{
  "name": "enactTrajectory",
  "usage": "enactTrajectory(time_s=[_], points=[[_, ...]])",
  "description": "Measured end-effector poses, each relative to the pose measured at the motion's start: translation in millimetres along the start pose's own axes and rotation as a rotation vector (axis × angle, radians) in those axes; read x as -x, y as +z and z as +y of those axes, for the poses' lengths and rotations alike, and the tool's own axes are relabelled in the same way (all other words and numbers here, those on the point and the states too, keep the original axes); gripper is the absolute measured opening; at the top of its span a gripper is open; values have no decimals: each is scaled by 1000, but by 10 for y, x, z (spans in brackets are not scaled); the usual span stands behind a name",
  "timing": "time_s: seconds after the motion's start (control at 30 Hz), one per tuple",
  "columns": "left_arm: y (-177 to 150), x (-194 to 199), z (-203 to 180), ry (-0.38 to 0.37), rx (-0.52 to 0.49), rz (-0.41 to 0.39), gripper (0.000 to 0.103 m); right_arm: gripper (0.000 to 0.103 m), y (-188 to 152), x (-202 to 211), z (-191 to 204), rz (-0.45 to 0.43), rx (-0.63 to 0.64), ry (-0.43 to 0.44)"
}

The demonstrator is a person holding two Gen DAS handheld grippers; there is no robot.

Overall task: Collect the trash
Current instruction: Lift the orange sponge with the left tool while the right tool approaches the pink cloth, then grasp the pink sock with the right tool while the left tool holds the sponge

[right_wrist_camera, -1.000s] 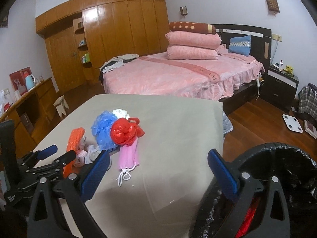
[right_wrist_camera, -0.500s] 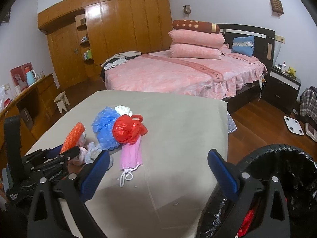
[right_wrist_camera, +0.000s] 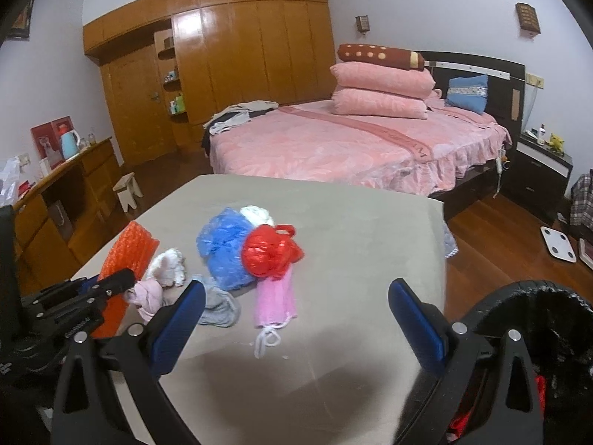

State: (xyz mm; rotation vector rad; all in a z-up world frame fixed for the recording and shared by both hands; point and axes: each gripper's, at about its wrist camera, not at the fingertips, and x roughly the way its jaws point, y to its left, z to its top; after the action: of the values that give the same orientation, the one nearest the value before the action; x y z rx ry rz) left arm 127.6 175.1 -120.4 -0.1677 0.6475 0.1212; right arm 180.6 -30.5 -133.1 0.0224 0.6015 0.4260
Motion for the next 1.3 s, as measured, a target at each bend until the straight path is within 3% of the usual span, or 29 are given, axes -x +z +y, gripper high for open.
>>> enactTrajectory(time_s=[0.23,0.77,1.07,1.3], points=[[25,141,168,-9,37,-13,13,96,9,-113,291,10,25,57],[-195,50,484,29,49,47,13,94,-158,-215,641,69,57,111],[-289,148,776,82,68,36,13,82,-312,-316,1006,92,74,164],[-304,222,959,107,78,24,13,76,-489,-531,1295,178,154,195]])
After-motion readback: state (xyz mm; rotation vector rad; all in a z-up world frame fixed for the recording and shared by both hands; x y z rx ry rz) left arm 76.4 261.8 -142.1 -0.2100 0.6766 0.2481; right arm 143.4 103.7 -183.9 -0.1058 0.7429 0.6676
